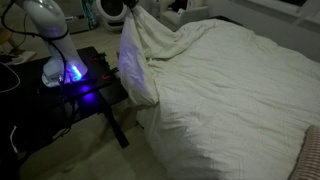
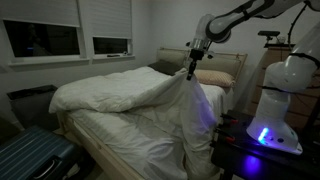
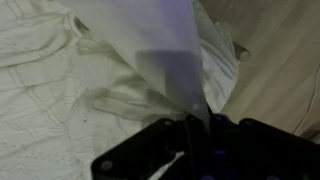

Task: Make the bed

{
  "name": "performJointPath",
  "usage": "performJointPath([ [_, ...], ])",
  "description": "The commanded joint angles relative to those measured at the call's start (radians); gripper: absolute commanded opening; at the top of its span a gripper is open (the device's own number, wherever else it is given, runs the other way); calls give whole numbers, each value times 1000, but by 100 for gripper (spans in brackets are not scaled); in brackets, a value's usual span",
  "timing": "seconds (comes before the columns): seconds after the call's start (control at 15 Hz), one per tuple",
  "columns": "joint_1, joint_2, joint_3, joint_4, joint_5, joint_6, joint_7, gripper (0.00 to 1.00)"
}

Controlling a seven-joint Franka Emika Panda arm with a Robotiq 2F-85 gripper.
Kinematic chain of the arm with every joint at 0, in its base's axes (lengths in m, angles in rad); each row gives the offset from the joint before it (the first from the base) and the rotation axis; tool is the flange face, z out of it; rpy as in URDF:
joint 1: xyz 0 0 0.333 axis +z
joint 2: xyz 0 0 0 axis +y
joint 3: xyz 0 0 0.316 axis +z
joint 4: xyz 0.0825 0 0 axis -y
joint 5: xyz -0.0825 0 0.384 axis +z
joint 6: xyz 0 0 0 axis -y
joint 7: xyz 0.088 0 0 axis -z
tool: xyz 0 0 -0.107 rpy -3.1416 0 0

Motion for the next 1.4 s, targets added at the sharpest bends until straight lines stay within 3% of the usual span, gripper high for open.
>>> performJointPath([
  [0.0, 67, 48, 51, 9, 47, 94, 67, 1],
  [0.4, 178, 221, 149, 79, 143, 258, 157, 1],
  [0.67, 209, 395, 255, 168, 107, 392, 267, 1],
  [0.93, 215, 565, 336, 288, -7, 471, 393, 1],
  [1.33, 294, 760, 325, 516, -226, 463, 562, 1],
])
